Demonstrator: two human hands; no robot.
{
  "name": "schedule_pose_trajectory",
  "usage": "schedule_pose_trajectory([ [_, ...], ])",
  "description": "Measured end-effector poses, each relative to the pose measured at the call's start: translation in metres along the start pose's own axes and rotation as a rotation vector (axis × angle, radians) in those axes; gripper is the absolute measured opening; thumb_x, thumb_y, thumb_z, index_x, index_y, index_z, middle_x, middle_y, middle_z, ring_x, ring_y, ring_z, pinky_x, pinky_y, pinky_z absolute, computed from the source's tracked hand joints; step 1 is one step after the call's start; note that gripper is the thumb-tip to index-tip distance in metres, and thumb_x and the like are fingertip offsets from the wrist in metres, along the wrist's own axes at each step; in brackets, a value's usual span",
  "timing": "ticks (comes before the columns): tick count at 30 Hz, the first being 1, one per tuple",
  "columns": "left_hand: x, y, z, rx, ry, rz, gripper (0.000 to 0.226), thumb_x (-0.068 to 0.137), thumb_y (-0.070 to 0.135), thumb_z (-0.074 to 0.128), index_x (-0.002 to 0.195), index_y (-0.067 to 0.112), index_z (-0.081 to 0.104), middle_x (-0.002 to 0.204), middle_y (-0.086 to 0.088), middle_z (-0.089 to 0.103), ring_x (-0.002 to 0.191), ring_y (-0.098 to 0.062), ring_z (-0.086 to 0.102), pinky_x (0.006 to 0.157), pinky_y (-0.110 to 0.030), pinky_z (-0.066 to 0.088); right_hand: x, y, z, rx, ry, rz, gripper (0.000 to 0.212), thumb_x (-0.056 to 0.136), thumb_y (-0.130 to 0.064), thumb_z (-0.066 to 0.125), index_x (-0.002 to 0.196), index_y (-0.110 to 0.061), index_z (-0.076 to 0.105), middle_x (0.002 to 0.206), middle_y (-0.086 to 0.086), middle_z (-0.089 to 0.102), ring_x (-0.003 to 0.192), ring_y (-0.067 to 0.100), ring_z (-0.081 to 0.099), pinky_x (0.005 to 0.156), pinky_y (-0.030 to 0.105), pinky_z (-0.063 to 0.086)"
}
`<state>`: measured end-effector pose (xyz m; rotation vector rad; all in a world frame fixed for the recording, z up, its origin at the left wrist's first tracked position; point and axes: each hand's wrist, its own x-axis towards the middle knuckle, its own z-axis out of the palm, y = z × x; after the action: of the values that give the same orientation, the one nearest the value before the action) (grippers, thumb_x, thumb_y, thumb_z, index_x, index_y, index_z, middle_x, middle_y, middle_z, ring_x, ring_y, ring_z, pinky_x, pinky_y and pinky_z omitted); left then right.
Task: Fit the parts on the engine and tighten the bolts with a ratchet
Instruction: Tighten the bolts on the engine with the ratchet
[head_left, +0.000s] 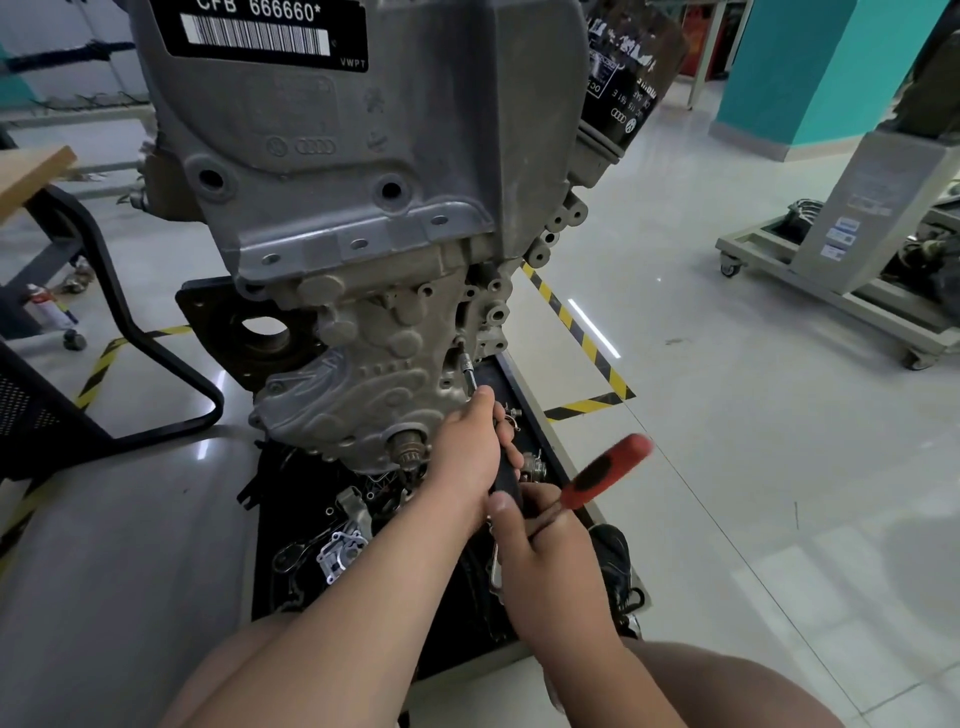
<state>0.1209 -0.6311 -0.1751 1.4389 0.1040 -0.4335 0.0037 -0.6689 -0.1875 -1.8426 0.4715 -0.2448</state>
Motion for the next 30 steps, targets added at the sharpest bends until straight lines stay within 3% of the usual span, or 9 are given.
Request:
schedule_pose_trajectory([
  [3,-0.001,0.001,-0.002,0.032,0.012,-0.017,0.038,0.102,0.036,0.040,0.071,0.016,0.050,0.044,0.008,0.049,0.035,-0.011,0.049,0.039,-0.017,0.040,0.001,0.007,-0.001,-0.466,0.009,-0.107,0.044,0.084,-0.066,0.023,0.110,-0.036,0.041,0.064,-0.011,0.051,0.058,0.004,0.050,0.052,0.024,0.036],
  [5,-0.001,0.001,-0.001,0.006,0.011,-0.044,0.037,0.101,0.036,0.042,0.072,0.016,0.050,0.045,0.007,0.049,0.035,-0.011,0.049,0.038,-0.016,0.039,0.001,0.008,0.000,-0.452,0.070,-0.123,0.044,0.085,-0.066,0.025,0.116,-0.037,0.036,0.067,-0.013,0.053,0.061,0.003,0.052,0.053,0.023,0.038],
  [8,-0.002,0.003,0.000,-0.126,-0.042,-0.109,0.035,0.101,0.037,0.045,0.072,0.016,0.048,0.048,0.004,0.047,0.037,-0.016,0.047,0.042,-0.023,0.040,0.000,0.009,0.004,-0.100,0.107,-0.047,0.031,0.093,-0.049,0.045,0.117,-0.029,0.043,0.070,-0.006,0.061,0.067,0.009,0.061,0.064,0.031,0.049],
  [10,-0.002,0.004,0.000,-0.182,-0.076,-0.134,0.034,0.101,0.036,0.046,0.073,0.016,0.047,0.050,0.003,0.047,0.038,-0.016,0.046,0.041,-0.024,0.041,0.001,0.002,0.005,0.178,0.103,0.034,0.018,0.096,-0.038,0.049,0.106,-0.023,0.051,0.066,-0.001,0.061,0.059,0.013,0.058,0.060,0.032,0.047],
  [14,-0.007,0.006,-0.004,-0.313,-0.151,-0.183,0.032,0.101,0.037,0.046,0.079,0.015,0.052,0.054,0.003,0.049,0.041,-0.014,0.048,0.042,-0.023,0.044,0.000,-0.008,0.006,0.690,0.037,0.325,0.033,0.102,-0.034,0.042,0.087,-0.008,0.054,0.054,0.005,0.049,0.039,0.016,0.038,0.041,0.026,0.036],
  [18,-0.013,0.006,-0.007,-0.276,-0.202,-0.173,0.030,0.101,0.039,0.046,0.091,0.013,0.058,0.058,0.001,0.057,0.046,-0.017,0.056,0.050,-0.026,0.050,0.002,-0.013,0.007,1.128,-0.066,0.482,0.032,0.102,-0.040,0.041,0.096,-0.015,0.061,0.052,0.003,0.040,0.034,0.012,0.024,0.037,0.025,0.032],
  [23,-0.017,0.003,-0.009,-0.220,-0.247,-0.154,0.031,0.100,0.040,0.046,0.105,0.010,0.054,0.064,-0.002,0.063,0.056,-0.021,0.065,0.056,-0.028,0.054,0.007,-0.010,0.004,1.413,-0.172,0.632,0.033,0.097,-0.047,0.044,0.093,-0.020,0.063,0.048,-0.004,0.035,0.028,0.007,0.023,0.034,0.021,0.029],
  [27,-0.019,-0.004,-0.014,-0.149,-0.298,-0.170,0.033,0.099,0.040,0.048,0.093,0.009,0.056,0.068,-0.006,0.067,0.063,-0.022,0.068,0.058,-0.028,0.055,0.007,-0.009,0.004,1.496,-0.216,0.667,0.040,0.089,-0.049,0.050,0.077,-0.016,0.070,0.045,-0.005,0.036,0.025,0.007,0.026,0.034,0.020,0.030],
  [30,-0.017,-0.010,-0.018,-0.014,-0.272,-0.100,0.035,0.098,0.043,0.049,0.084,0.011,0.056,0.072,-0.008,0.070,0.070,-0.023,0.068,0.074,-0.035,0.055,0.006,-0.012,0.004,1.450,-0.206,0.644,0.039,0.092,-0.049,0.050,0.075,-0.026,0.075,0.044,-0.005,0.036,0.026,0.006,0.026,0.036,0.019,0.026],
])
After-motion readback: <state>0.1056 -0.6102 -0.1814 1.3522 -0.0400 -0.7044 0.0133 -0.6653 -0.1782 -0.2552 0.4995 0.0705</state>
